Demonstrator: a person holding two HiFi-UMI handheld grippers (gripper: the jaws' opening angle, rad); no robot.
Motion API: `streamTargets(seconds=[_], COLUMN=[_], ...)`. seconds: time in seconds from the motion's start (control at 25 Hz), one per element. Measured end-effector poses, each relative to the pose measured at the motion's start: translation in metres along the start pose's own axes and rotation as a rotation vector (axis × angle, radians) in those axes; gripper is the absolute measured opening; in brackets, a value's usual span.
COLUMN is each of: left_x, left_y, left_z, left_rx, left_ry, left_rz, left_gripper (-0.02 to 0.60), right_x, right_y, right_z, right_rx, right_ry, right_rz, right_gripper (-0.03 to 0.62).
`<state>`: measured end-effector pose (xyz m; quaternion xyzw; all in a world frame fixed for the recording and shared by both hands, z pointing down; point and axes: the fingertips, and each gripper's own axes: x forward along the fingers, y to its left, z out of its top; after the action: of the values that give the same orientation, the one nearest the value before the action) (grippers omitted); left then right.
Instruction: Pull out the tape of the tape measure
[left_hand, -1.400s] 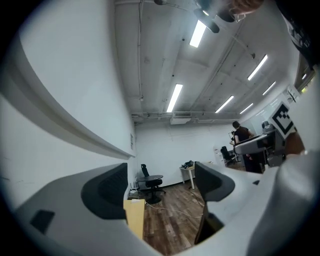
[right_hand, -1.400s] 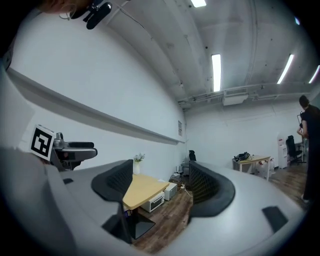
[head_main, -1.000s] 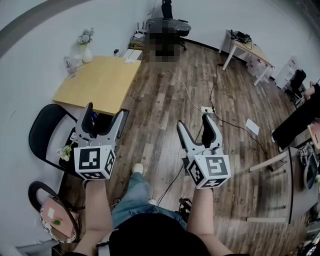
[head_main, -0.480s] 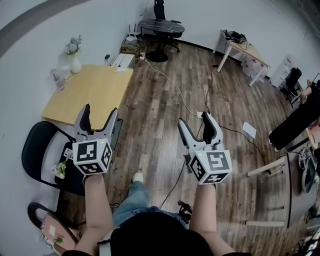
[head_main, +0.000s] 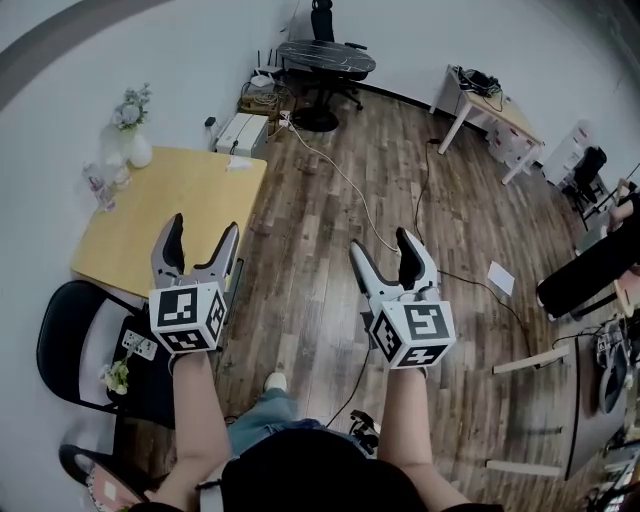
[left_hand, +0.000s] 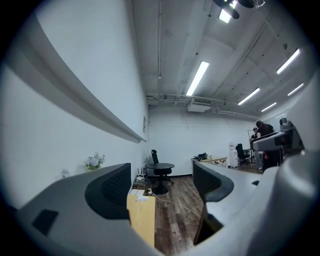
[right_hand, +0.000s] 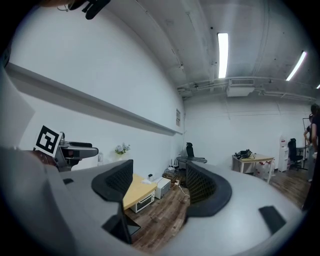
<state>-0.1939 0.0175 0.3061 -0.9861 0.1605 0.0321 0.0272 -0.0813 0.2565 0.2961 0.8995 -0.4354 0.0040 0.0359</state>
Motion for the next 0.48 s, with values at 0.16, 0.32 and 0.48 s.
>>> streamTargets(seconds=[0.16,0.32,0.48], left_x=[0.046,0.08,0.105], left_y=[0.012,0.02,0.021], left_z=[-0.011,-0.023,-0.028], left_rx=[-0.008,-0.012,-0.006], left_ry=[0.005,0.017,0.019], left_rz=[-0.02,-0.031,-0.034], left_gripper=[0.394,0.394,0.394], right_x=[0.049,0.081,0.103], right_y=[-0.004,-0.007,-0.017], right_z=[-0.004,-0.007,-0.011], right_rx=[0.001,-0.011,-0.006], right_ry=[0.013,0.015,0.019], right_rz=[0.005,0.013,0.015], right_gripper=[0.341,0.339,0.339])
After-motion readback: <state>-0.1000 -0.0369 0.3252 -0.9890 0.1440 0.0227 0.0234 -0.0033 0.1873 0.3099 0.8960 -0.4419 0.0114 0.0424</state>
